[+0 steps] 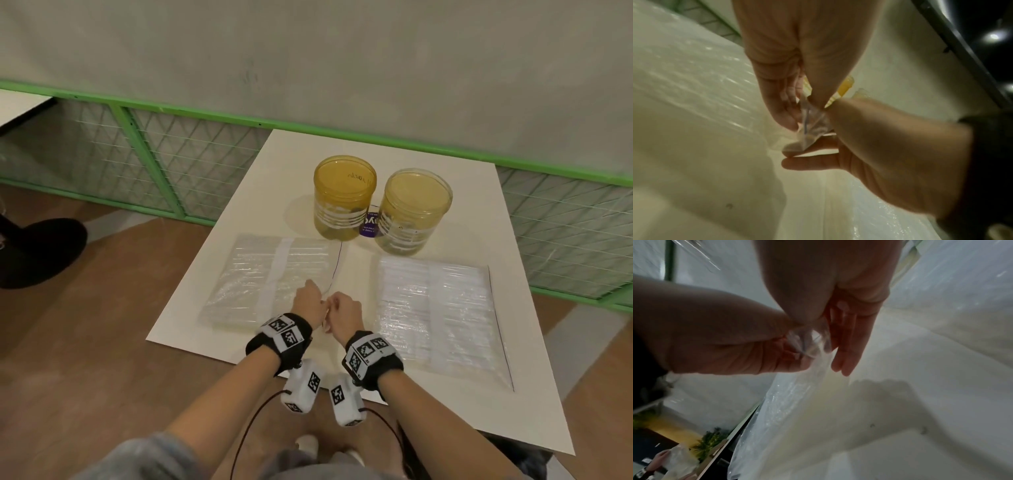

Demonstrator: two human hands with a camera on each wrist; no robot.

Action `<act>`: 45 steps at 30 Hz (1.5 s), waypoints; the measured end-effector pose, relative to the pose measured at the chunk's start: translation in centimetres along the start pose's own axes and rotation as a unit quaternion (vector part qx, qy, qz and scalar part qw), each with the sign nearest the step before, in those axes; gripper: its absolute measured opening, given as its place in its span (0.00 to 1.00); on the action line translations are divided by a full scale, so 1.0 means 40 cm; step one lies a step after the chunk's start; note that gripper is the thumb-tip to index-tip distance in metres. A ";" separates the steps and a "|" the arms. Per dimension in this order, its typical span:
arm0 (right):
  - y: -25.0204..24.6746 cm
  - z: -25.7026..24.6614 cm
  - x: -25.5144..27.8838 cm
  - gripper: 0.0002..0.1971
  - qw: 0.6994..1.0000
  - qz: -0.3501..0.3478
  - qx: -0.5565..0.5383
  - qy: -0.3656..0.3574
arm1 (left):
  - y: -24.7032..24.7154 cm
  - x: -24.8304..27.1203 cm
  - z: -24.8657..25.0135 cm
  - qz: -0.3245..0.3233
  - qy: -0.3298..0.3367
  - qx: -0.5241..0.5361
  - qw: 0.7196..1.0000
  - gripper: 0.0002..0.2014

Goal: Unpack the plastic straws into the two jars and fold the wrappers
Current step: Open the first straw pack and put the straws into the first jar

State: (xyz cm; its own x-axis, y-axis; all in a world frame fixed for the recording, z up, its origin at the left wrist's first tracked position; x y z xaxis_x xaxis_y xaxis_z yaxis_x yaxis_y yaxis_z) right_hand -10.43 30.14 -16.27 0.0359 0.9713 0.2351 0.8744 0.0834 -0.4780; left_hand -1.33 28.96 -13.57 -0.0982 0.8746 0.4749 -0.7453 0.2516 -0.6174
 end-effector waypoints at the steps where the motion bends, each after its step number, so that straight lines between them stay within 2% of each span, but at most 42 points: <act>1: 0.001 -0.004 -0.005 0.14 1.000 0.006 0.005 -0.003 | -0.004 -0.004 0.005 0.012 -0.002 -0.009 1.000 0.11; 4: -0.001 -0.020 -0.016 0.18 0.999 0.011 0.027 -0.023 | -0.009 -0.006 0.009 0.013 -0.015 0.007 1.000 0.10; 7: -0.016 -0.037 -0.006 0.19 0.999 0.021 0.040 -0.028 | -0.026 -0.013 0.006 0.023 0.028 0.011 0.999 0.07; 13: -0.053 0.023 -0.009 0.13 0.992 0.073 -0.019 0.104 | -0.064 0.007 -0.006 0.080 0.113 0.166 0.976 0.09; 14: -0.050 0.028 -0.012 0.12 0.992 0.072 -0.026 0.103 | -0.060 0.006 -0.013 0.064 0.117 0.174 0.976 0.09; 15: -0.049 0.024 -0.012 0.09 0.993 0.061 -0.027 0.096 | -0.050 0.004 -0.018 0.025 0.124 0.169 0.977 0.08; 16: -0.047 0.022 -0.018 0.11 0.995 0.049 -0.021 0.081 | -0.037 0.006 -0.018 -0.032 0.132 0.150 0.979 0.06; 17: -0.045 0.022 -0.025 0.20 0.997 0.032 -0.006 0.070 | -0.026 0.009 -0.018 -0.088 0.143 0.125 0.978 0.02; 18: -0.048 0.018 -0.031 0.27 0.998 0.023 -0.003 0.060 | -0.021 0.011 -0.019 -0.123 0.152 0.091 0.976 0.05; 19: -0.054 0.014 -0.037 0.29 0.998 0.022 -0.010 0.055 | -0.019 0.009 -0.021 -0.138 0.160 0.053 0.976 0.11; 20: -0.061 0.020 -0.049 0.26 0.998 0.030 -0.011 0.055 | -0.021 0.005 -0.022 -0.137 0.158 0.020 0.978 0.15; 22: -0.070 0.023 -0.061 0.19 0.997 0.049 -0.002 0.061 | -0.030 -0.009 -0.023 -0.109 0.140 -0.003 0.984 0.14; 24: -0.062 0.025 -0.054 0.17 0.996 0.045 -0.004 0.082 | -0.039 -0.015 -0.017 -0.078 0.126 0.016 0.989 0.12; 26: -0.050 0.017 -0.040 0.22 0.994 0.043 -0.003 0.100 | -0.041 -0.012 -0.011 -0.059 0.124 0.048 0.989 0.10; 29: -0.022 0.008 -0.041 0.28 0.996 0.024 -0.014 0.088 | -0.040 -0.012 -0.010 -0.053 0.118 0.075 0.989 0.09; 30: -0.012 0.013 -0.048 0.26 0.996 0.016 -0.016 0.083 | -0.040 -0.014 -0.010 -0.053 0.109 0.085 0.989 0.09; 32: -0.010 0.014 -0.057 0.14 0.997 0.025 -0.007 0.068 | -0.041 -0.019 -0.005 -0.046 0.089 0.085 0.991 0.08; 34: -0.019 0.007 -0.057 0.06 0.998 0.047 0.006 0.047 | -0.049 -0.013 0.016 -0.030 0.080 -0.002 0.996 0.10; 35: -0.023 -0.003 -0.055 0.06 0.998 0.054 0.022 0.032 | -0.055 -0.010 0.031 -0.010 0.085 -0.100 0.991 0.14; 37: -0.024 -0.020 -0.053 0.06 0.997 0.068 0.035 0.003 | -0.066 -0.003 0.069 0.044 0.106 -0.302 0.946 0.23; 40: -0.022 -0.038 -0.052 0.05 0.997 0.074 0.029 -0.012 | -0.072 -0.004 0.112 0.111 0.103 -0.451 0.879 0.20; 42: -0.029 -0.049 -0.052 0.04 0.996 0.076 0.029 -0.021 | -0.062 -0.007 0.132 0.137 0.123 -0.495 0.849 0.17; 43: -0.034 -0.051 -0.053 0.04 0.996 0.080 0.026 -0.028 | -0.050 -0.010 0.138 0.134 0.151 -0.485 0.851 0.16; 45: -0.037 -0.059 -0.054 0.10 0.996 0.079 0.023 -0.036 | -0.035 -0.011 0.146 0.103 0.190 -0.427 0.878 0.14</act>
State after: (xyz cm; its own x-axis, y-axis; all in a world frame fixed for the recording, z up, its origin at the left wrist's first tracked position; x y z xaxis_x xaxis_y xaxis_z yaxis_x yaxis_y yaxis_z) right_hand -10.67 27.41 -14.07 0.1341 0.9866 0.0928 0.8374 -0.0627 -0.5430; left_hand -4.11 25.80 -9.25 0.1740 0.9726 0.1542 0.0451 0.1486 -0.9879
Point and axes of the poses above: each hand's wrist, its own x-axis away from the middle knuckle, its own y-axis out of the palm, z = x × y, the point moved 6 cm from there along -x, towards the middle knuckle, and after that the axes turned 6 degrees about -y, right-handed, at the moved point
